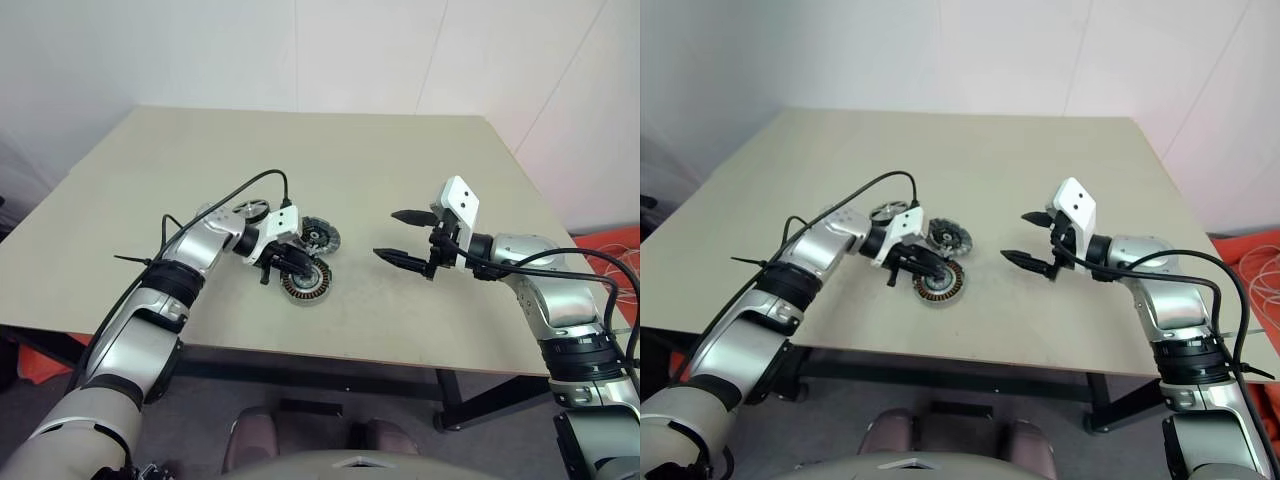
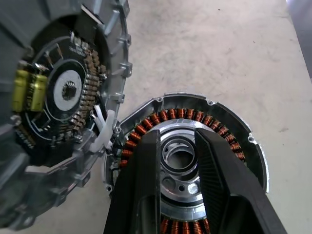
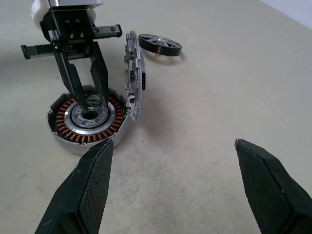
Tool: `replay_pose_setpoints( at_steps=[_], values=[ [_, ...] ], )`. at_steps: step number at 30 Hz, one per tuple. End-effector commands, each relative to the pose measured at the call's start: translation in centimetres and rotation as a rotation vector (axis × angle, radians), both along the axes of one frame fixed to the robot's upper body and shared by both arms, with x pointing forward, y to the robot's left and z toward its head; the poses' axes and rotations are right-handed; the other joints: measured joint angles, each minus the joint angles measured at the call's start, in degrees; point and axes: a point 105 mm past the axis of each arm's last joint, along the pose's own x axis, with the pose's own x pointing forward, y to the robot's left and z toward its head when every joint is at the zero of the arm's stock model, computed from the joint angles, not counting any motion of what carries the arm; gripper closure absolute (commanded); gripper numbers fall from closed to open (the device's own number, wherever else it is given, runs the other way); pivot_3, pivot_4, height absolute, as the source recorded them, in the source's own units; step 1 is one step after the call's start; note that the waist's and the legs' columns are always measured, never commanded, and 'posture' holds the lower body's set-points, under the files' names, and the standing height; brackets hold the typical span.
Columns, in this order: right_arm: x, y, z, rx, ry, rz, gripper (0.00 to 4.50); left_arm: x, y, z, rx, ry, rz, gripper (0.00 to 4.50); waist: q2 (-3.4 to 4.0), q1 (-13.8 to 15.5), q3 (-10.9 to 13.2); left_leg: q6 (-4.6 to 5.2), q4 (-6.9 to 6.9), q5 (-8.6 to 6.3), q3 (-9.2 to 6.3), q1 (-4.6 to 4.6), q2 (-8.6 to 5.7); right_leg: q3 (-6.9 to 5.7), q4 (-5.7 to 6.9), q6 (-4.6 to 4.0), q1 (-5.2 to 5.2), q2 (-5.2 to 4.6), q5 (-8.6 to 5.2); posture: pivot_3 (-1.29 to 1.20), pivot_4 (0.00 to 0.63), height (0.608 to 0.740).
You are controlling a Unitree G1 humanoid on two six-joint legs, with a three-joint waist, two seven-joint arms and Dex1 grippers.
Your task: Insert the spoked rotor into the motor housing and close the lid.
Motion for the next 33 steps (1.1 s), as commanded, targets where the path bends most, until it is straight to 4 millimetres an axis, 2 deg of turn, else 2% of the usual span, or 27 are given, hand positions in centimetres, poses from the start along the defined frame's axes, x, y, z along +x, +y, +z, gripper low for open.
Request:
replay_pose_setpoints(
  at_steps=[1,11,13,18,23,28,33],
  values=[
    [0.0,0.3,1.6,0.019,-0.062,0.015,0.0,0.1,-0.3,1.3,0.0,-0.03,-0.036,3.81,0.0,0.03,0.0,0.0,0.0,0.0,0.0,0.0,0.0,0.0,0.0,0.0,0.0,0.0,0.0,0.0,0.0,0.74],
    [-0.1,0.3,1.5,0.019,-0.059,0.012,0.0,0.0,-0.2,1.1,-0.004,-0.016,-0.03,3.81,0.0,0.04,0.0,0.0,0.0,0.0,0.0,0.0,0.0,0.0,0.0,0.0,0.0,0.0,0.0,0.0,0.0,0.74],
    [-0.1,0.2,1.5,0.018,-0.059,0.012,0.0,0.1,-0.1,1.1,-0.002,-0.011,-0.02,3.09,0.0,0.05,0.0,0.0,0.0,0.0,0.0,0.0,0.0,0.0,0.0,0.0,0.0,0.0,0.0,0.0,0.0,0.74],
    [-0.1,0.1,1.5,0.014,-0.058,0.007,0.0,0.2,-0.3,1.8,-0.045,0.0,0.004,1.64,0.0,0.05,0.0,0.0,0.0,0.0,0.0,0.0,0.0,0.0,0.0,0.0,0.0,0.0,0.0,0.0,0.0,0.74],
    [0.0,0.2,1.5,0.015,-0.057,0.008,0.0,-0.4,-0.3,2.5,-0.044,0.014,-0.013,0.01,0.0,0.06,0.0,0.0,0.0,0.0,0.0,-0.01,0.0,0.0,0.0,-0.01,0.0,-0.01,0.0,0.0,0.0,0.74],
    [-0.1,0.4,1.3,0.014,-0.052,0.015,0.0,-1.6,0.6,4.5,-0.065,0.027,-0.005,0.01,0.01,-0.25,0.01,0.0,-0.03,0.0,0.01,0.0,0.01,0.0,0.02,-0.01,-0.04,0.0,0.0,0.0,0.0,0.74],
    [-0.4,1.0,0.6,-0.025,-0.01,0.035,0.0,-2.2,2.1,5.6,-0.081,0.005,0.08,0.01,0.03,-0.37,0.01,0.0,-0.03,0.0,0.02,0.02,0.0,0.01,0.01,-0.01,-0.03,0.0,0.0,0.0,0.0,0.74]
  ],
)
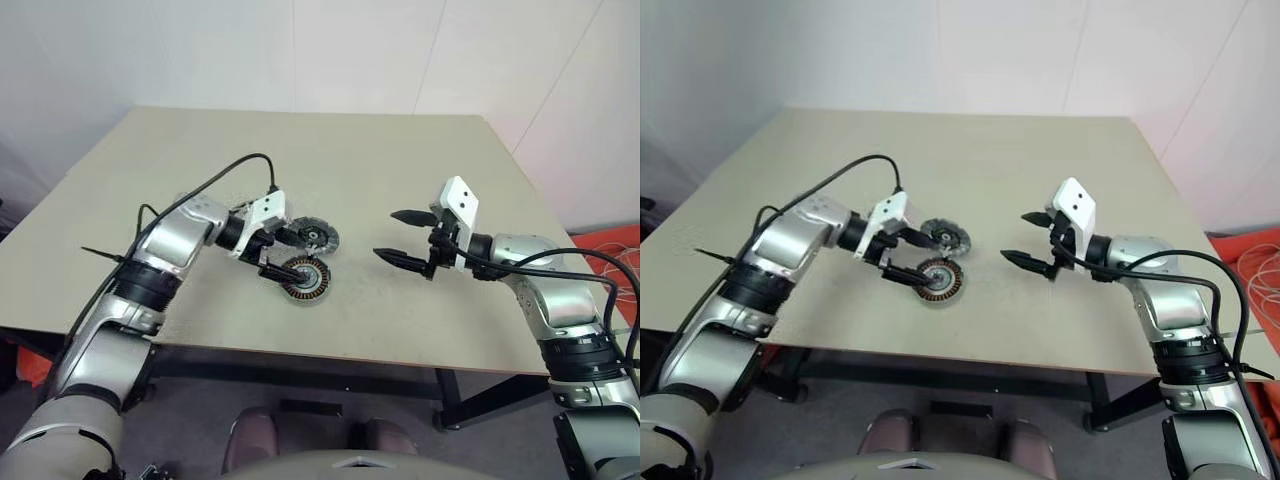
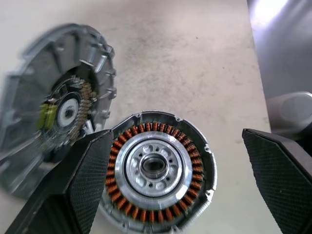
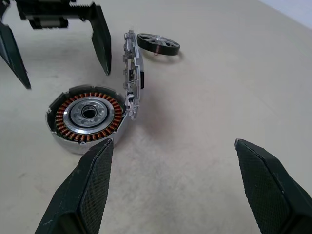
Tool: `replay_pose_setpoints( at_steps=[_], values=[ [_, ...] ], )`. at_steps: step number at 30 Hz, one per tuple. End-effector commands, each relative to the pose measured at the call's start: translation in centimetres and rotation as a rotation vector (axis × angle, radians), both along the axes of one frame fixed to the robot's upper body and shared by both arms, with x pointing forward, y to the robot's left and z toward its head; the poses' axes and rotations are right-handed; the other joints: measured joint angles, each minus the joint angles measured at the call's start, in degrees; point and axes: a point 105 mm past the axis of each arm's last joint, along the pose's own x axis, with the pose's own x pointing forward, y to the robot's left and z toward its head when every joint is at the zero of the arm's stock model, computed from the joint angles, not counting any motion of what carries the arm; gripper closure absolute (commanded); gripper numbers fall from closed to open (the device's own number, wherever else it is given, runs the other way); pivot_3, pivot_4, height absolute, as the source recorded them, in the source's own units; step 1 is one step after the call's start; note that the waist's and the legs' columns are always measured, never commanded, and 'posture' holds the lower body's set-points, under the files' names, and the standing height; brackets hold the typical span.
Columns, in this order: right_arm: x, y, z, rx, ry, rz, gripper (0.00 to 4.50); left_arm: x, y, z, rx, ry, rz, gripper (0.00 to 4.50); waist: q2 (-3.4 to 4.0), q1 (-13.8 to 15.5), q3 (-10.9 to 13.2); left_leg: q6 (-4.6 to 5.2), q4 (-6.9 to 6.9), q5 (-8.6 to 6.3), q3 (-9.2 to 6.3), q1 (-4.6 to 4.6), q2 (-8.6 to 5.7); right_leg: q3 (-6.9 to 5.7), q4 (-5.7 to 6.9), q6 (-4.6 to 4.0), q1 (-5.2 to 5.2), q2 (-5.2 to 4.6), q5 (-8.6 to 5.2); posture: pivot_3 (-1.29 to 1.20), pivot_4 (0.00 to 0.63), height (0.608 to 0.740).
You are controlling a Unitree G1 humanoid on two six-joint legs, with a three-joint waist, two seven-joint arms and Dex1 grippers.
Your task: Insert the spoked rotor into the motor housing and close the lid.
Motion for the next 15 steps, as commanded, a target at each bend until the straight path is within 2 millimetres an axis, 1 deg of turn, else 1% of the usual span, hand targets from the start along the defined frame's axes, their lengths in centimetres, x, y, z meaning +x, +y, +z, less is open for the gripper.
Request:
replay_pose_setpoints(
  at_steps=[1,4,8,11,13,15],
  values=[
    [-0.5,1.1,0.4,-0.031,0.007,0.048,0.0,-0.3,1.1,1.7,-0.039,-0.05,0.069,0.01,0.01,-0.08,0.0,0.0,0.0,0.0,0.0,0.0,0.0,0.0,0.0,0.0,0.0,0.0,0.0,0.0,0.0,0.74],
    [-0.7,1.6,-0.5,-0.073,0.11,0.037,0.0,-0.4,2.8,1.9,-0.055,-0.053,0.167,0.01,0.06,-0.22,0.03,0.0,0.0,0.0,0.0,0.01,0.01,0.0,0.01,0.0,0.0,0.01,0.0,0.0,0.0,0.74],
    [-1.5,3.6,0.1,-0.007,0.206,0.106,0.0,-0.6,5.8,1.6,-0.064,-0.046,0.321,0.01,0.12,-0.42,0.05,-0.01,0.0,0.0,-0.01,0.02,0.01,0.01,0.01,0.01,-0.02,0.02,0.0,0.0,0.0,0.74],
    [-1.8,4.9,0.4,0.012,0.236,0.159,0.0,-0.5,8.1,1.3,-0.06,-0.075,0.425,0.01,0.13,-0.38,0.05,-0.02,0.0,0.0,-0.01,0.04,0.01,0.0,0.01,0.05,-0.01,0.03,-0.03,0.0,0.0,0.74],
    [-1.9,5.5,0.5,0.0,0.24,0.182,0.0,-0.4,9.3,1.4,-0.076,-0.096,0.486,0.01,0.13,-0.32,0.05,-0.02,0.01,0.0,-0.02,0.04,0.01,0.01,0.01,0.31,0.0,0.02,-0.18,0.0,0.0,0.74],
    [-1.8,5.9,0.6,-0.002,0.242,0.202,0.0,-0.3,10.8,1.5,-0.087,-0.132,0.545,0.01,0.12,-0.15,0.05,-0.02,0.01,0.0,-0.03,0.02,0.01,0.0,0.01,0.3,0.01,0.02,-0.17,0.0,0.0,0.74]
  ],
)
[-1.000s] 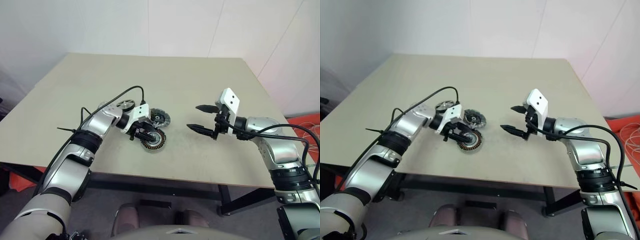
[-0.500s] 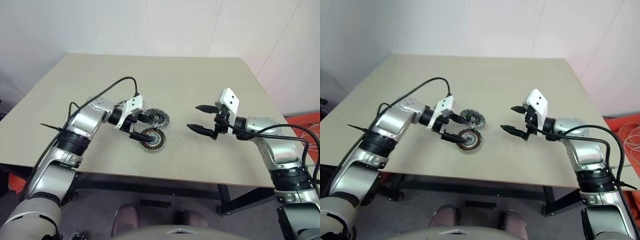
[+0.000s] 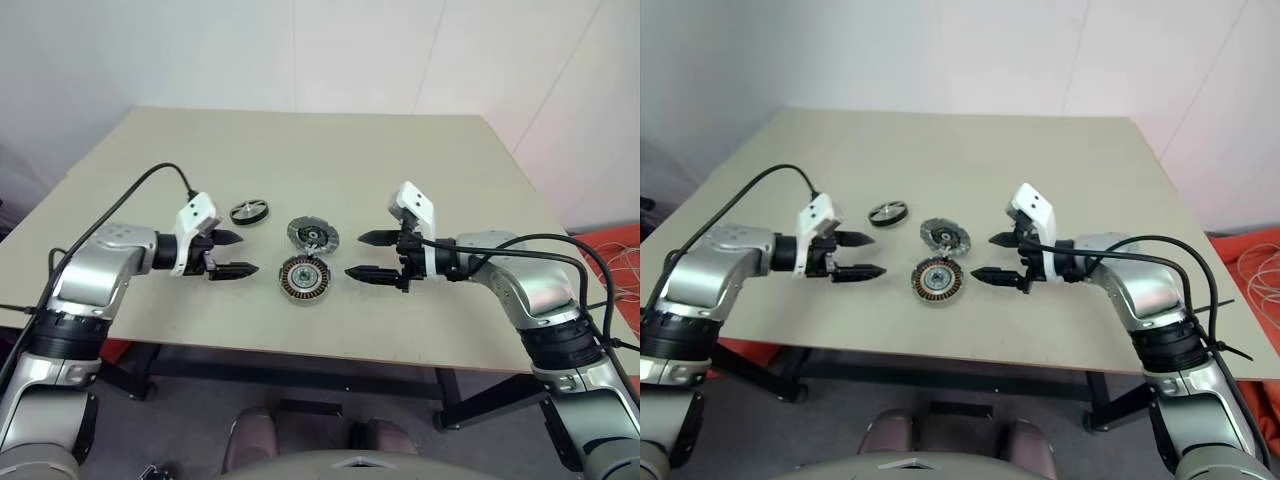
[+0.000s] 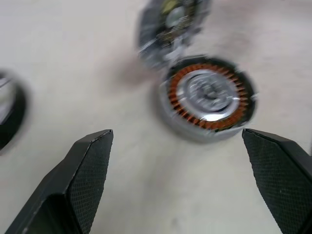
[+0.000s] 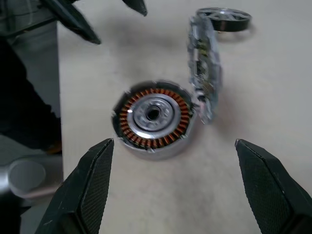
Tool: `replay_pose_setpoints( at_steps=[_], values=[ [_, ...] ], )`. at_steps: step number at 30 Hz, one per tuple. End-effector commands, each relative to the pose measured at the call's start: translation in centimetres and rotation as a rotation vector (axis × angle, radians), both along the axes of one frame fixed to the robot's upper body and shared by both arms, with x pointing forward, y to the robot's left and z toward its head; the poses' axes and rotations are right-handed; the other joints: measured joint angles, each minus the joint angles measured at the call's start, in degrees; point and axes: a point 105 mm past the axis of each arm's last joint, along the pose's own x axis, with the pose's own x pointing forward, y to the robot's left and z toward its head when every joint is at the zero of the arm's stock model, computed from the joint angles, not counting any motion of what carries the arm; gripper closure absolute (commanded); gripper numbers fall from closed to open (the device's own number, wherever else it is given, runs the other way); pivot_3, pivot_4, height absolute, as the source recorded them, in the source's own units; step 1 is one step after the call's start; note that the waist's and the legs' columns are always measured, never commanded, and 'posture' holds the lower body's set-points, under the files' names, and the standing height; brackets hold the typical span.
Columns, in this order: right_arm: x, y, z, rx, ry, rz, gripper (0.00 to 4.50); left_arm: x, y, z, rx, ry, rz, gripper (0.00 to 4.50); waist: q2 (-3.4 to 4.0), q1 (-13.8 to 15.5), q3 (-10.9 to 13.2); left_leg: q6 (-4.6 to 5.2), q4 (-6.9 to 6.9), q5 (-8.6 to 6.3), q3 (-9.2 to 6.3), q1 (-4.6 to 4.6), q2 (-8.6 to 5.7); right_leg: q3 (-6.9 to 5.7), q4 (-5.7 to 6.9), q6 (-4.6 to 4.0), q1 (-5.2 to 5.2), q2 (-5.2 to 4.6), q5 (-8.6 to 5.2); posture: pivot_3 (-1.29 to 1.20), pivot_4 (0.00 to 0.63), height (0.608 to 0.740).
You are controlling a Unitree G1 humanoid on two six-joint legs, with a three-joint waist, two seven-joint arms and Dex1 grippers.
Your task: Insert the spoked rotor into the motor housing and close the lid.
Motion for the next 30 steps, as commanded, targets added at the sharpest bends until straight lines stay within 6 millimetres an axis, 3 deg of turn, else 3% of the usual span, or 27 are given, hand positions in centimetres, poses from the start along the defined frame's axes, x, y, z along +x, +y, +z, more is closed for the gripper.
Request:
replay_pose_setpoints(
  at_steps=[1,7,10,21,30],
  values=[
    [-0.2,1.2,1.5,0.023,-0.035,0.061,0.0,0.4,2.1,2.0,-0.011,-0.12,0.079,0.01,-0.01,0.1,0.0,0.0,0.0,0.0,-0.01,0.0,0.0,0.0,0.0,-0.01,0.01,0.0,0.0,0.0,0.0,0.74],
    [-1.0,2.2,1.4,0.02,0.008,0.141,0.0,-0.3,3.6,1.9,-0.014,-0.155,0.108,0.01,-0.01,0.11,0.0,0.0,0.0,0.0,-0.01,0.0,0.0,0.0,0.0,0.01,0.0,0.0,-0.01,0.0,0.0,0.74],
    [-1.1,2.9,0.9,-0.001,0.037,0.158,0.62,-0.4,3.7,1.6,-0.01,-0.16,0.111,0.0,-0.01,0.04,0.0,-0.01,0.0,0.0,-0.01,0.02,0.01,0.01,0.01,0.01,0.0,0.0,-0.01,0.0,0.0,0.74],
    [1.1,6.2,-0.5,-0.02,0.077,0.119,4.47,-0.4,2.8,1.1,-0.029,-0.164,0.092,0.0,-0.02,-0.13,0.0,-0.12,0.0,0.06,-0.02,0.05,0.02,0.02,0.09,-0.28,-0.01,0.03,0.16,0.0,0.0,0.74],
    [2.1,8.0,-2.7,-0.053,0.058,0.113,4.49,-0.1,2.2,1.0,-0.027,-0.175,0.076,0.0,-0.02,-0.26,0.0,-0.15,-0.01,0.08,-0.03,0.03,0.03,0.02,0.11,-0.28,-0.03,0.03,0.17,0.0,0.0,0.74]
  ],
)
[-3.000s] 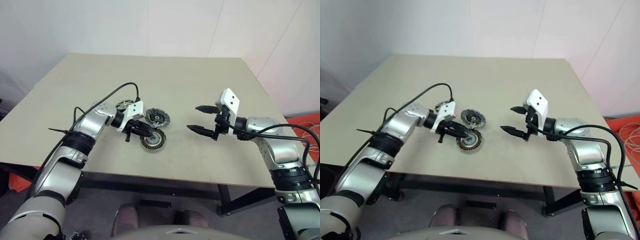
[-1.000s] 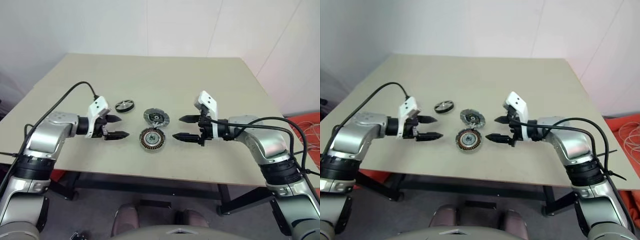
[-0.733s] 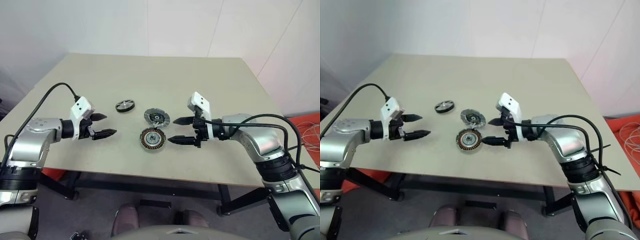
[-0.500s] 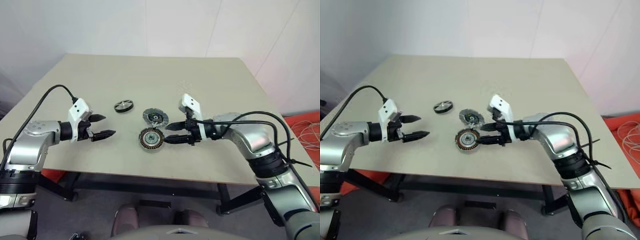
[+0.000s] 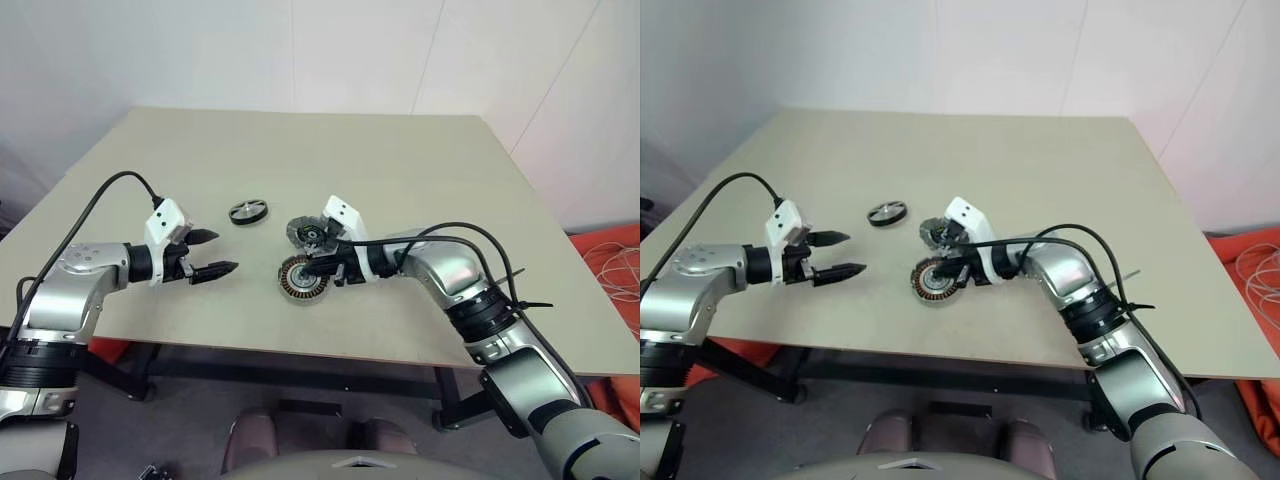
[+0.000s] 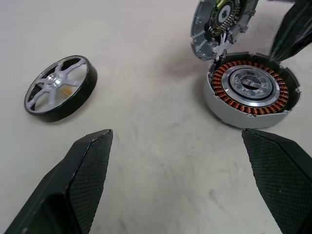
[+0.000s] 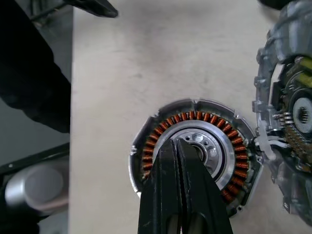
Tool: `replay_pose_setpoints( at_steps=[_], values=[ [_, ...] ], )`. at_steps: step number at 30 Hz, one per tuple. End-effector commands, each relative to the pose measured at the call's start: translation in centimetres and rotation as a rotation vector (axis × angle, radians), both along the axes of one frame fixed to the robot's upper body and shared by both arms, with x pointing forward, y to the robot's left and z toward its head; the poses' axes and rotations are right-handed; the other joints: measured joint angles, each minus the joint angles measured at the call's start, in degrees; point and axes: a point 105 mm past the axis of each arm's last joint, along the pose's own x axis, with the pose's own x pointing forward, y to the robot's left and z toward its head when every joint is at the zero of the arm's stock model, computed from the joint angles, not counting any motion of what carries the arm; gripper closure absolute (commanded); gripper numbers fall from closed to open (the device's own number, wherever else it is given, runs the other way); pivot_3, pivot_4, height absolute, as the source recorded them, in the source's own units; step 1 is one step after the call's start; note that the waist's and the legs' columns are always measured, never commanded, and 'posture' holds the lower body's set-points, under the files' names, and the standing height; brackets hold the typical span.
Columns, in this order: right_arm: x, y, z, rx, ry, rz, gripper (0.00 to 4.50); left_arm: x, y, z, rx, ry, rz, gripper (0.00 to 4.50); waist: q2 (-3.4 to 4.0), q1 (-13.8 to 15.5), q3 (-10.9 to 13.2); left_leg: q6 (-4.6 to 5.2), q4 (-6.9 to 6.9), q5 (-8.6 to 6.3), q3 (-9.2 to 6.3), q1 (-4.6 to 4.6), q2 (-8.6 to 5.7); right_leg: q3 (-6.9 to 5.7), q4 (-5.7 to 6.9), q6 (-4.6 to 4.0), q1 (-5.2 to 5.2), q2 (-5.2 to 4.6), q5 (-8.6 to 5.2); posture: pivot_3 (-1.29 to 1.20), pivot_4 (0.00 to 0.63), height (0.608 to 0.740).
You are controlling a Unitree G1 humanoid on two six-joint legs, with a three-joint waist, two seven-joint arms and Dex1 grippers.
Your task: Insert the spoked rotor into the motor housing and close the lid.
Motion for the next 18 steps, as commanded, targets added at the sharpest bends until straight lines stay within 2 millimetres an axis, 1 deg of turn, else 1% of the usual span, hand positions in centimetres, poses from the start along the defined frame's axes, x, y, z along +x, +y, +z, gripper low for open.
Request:
replay_pose_setpoints(
  at_steps=[1,10,15,18],
  values=[
    [0.7,0.7,0.9,0.012,-0.062,0.01,4.49,0.4,-0.2,1.3,0.005,-0.059,-0.012,0.0,0.0,-0.04,0.0,0.0,0.0,0.0,0.0,-0.01,0.0,0.0,0.0,0.0,-0.01,0.0,0.0,0.0,0.0,0.74],
    [1.4,1.3,-0.3,0.001,-0.052,-0.005,4.49,0.3,-0.4,1.3,0.0,-0.057,-0.01,0.0,-0.01,-1.1,0.0,-0.06,0.0,0.03,-0.01,-0.01,0.0,0.0,0.01,-0.01,0.01,0.0,0.01,0.0,0.0,0.74],
    [1.1,1.0,-2.4,-0.054,-0.007,0.011,4.49,0.3,-0.4,1.4,-0.003,-0.058,-0.008,0.0,-0.02,-1.26,-0.01,-0.06,0.0,0.04,-0.01,-0.01,0.0,0.0,0.03,-0.02,0.0,0.0,0.01,0.0,0.0,0.74],
    [0.8,1.1,-3.2,-0.075,0.008,0.026,4.49,0.3,-0.5,1.5,-0.005,-0.059,-0.008,0.0,-0.03,-1.27,-0.01,-0.05,0.0,0.03,-0.01,0.05,0.0,0.0,0.04,-0.02,0.04,0.0,0.01,0.0,0.0,0.74]
  ],
)
